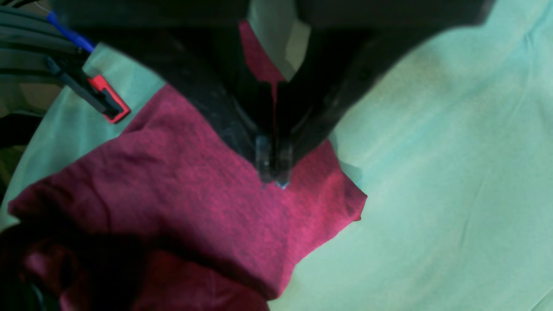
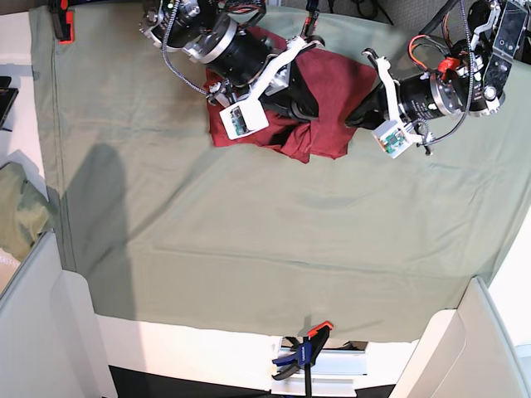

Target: Fold the T-shirt properly

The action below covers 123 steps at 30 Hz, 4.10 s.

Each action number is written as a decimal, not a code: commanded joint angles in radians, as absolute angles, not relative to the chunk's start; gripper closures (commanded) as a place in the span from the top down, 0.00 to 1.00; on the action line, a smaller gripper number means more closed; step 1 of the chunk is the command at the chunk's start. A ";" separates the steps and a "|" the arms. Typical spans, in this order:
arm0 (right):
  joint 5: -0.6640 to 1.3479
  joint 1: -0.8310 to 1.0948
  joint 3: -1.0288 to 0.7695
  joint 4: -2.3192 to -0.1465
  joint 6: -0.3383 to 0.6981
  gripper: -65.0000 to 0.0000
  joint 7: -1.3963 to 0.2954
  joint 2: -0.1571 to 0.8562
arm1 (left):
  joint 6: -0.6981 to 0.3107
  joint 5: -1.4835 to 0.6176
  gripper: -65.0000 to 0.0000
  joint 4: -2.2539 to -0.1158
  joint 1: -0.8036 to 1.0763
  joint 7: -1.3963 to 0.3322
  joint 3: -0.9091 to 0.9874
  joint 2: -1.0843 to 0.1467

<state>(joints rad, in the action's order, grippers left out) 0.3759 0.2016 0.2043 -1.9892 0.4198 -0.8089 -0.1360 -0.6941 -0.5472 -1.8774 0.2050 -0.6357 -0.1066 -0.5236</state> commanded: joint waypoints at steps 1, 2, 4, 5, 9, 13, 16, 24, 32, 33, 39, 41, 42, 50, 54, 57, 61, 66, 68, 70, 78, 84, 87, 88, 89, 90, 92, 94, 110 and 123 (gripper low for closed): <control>0.392 0.192 0.214 -2.001 0.426 0.00 -0.781 -0.150 | -0.698 -0.566 0.00 -1.895 0.194 -0.618 -0.095 -0.536; 0.392 0.192 0.219 -2.001 0.426 0.00 -0.781 -0.151 | -0.698 -0.567 0.00 -1.895 0.194 -0.618 -0.090 -0.535; 0.392 0.192 0.223 -2.001 0.426 0.29 -0.781 -0.151 | -0.698 -0.589 0.00 -1.895 0.194 -0.624 -0.073 -0.535; 0.393 0.192 0.223 -2.001 0.426 0.40 -0.781 -0.151 | -0.698 -0.609 0.00 -1.895 0.194 -0.629 -0.059 -0.535; 0.432 0.192 0.223 -2.001 0.427 0.53 -0.782 -0.151 | -0.698 -0.685 0.00 -1.895 0.194 -0.634 0.036 -0.535; 0.439 0.192 0.224 -2.009 0.427 0.52 -0.782 -0.150 | -0.698 -0.744 0.00 -1.895 0.194 -0.666 0.125 -0.535; 0.350 0.192 0.222 -2.062 0.427 0.52 -0.790 -0.149 | -0.698 -0.805 0.00 -1.895 0.195 -0.733 0.159 -0.536; 0.168 0.242 0.148 -2.130 0.424 0.52 -0.815 -0.005 | -0.698 -0.850 0.00 -1.895 0.242 -0.760 0.164 -0.535; 0.292 0.311 0.034 -2.092 0.426 0.52 -0.796 0.038 | -0.698 -0.866 0.00 -1.895 0.241 -0.760 0.164 -0.535; 0.296 0.311 0.040 -2.077 0.426 0.52 -0.786 0.038 | -0.698 -0.868 0.00 -1.895 0.241 -0.760 0.164 -0.535; 0.284 0.308 0.054 -2.028 0.426 0.52 -0.751 0.038 | -0.698 -0.856 0.00 -1.895 0.241 -0.760 0.164 -0.535; 0.284 0.307 0.055 -2.028 0.426 0.52 -0.739 0.038 | -0.698 -0.856 0.00 -1.895 0.242 -0.760 0.164 -0.535; 0.284 0.307 0.055 -2.028 0.426 0.47 -0.739 0.038 | -0.698 -0.856 0.00 -1.895 0.241 -0.760 0.164 -0.535; 0.249 0.306 0.055 -2.028 0.425 0.00 -0.733 0.038 | -0.698 -0.856 0.00 -1.895 0.241 -0.760 0.164 -0.535; 0.260 0.306 0.055 -2.028 0.425 0.00 -0.734 0.032 | -0.698 -0.856 0.00 -1.895 0.241 -0.760 0.164 -0.535; 0.310 0.306 0.069 -2.028 0.426 0.00 -0.734 0.032 | -0.698 -0.856 0.00 -1.895 0.241 -0.760 0.164 -0.535; 0.342 0.305 0.140 -2.029 0.426 0.00 -0.734 0.030 | -0.698 -0.856 0.00 -1.895 0.241 -0.760 0.165 -0.536; 0.309 0.306 0.299 -2.029 0.427 0.00 -0.734 0.012 | -0.698 -0.855 0.00 -1.895 0.241 -0.760 0.165 -0.558; 0.271 0.306 0.352 -2.029 0.427 0.00 -0.734 -0.006 | -0.698 -0.855 0.00 -1.895 0.241 -0.760 0.165 -0.566; 0.241 0.306 0.393 -2.029 0.427 0.00 -0.734 -0.017 | -0.698 -0.856 0.00 -1.895 0.241 -0.760 0.167 -0.569; 0.231 0.312 0.484 -2.028 0.427 0.00 -0.742 -0.020 | -0.698 -0.856 0.00 -1.895 0.241 -0.760 0.197 -0.569; 0.231 0.311 0.492 -2.028 0.427 0.00 -0.740 -0.020 | -0.698 -0.856 0.00 -1.895 0.241 -0.760 0.204 -0.569; 0.231 0.311 0.492 -2.028 0.427 0.32 -0.734 -0.020 | -0.698 -0.857 0.00 -1.895 0.241 -0.760 0.204 -0.569; 0.231 0.310 0.492 -2.028 0.427 0.40 -0.727 -0.020 | -0.698 -0.857 0.00 -1.895 0.242 -0.761 0.204 -0.569; 0.231 0.307 0.492 -2.029 0.427 0.44 -0.719 -0.020 | -0.698 -0.857 0.00 -1.895 0.241 -0.761 0.204 -0.569; 0.225 0.304 0.491 -2.029 0.427 0.45 -0.713 -0.024 | -0.698 -0.857 0.00 -1.895 0.242 -0.761 0.204 -0.569; 0.199 0.287 0.487 -2.029 0.427 0.45 -0.711 -0.039 | -0.698 -0.865 0.00 -1.895 0.242 -0.765 0.204 -0.569; 0.167 0.263 0.474 -2.030 0.426 0.45 -0.710 -0.061 | -0.698 -0.905 0.00 -1.895 0.248 -0.793 0.204 -0.568; 0.113 0.050 -0.026 -1.906 0.422 0.00 -0.672 -0.094 | -0.698 -0.946 0.00 -2.156 0.512 -0.825 0.138 -0.568; 0.149 -0.140 -0.076 -1.567 0.423 0.00 -0.651 -0.014 | -0.698 -0.555 0.00 -2.170 0.451 -0.708 -0.308 -0.562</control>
<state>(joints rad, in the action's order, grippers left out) 0.1406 -0.1192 -0.0765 -1.5497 0.4217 -0.6762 -0.0139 -0.6952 -0.5404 -2.1548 0.4522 -0.7292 -0.3111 -0.5526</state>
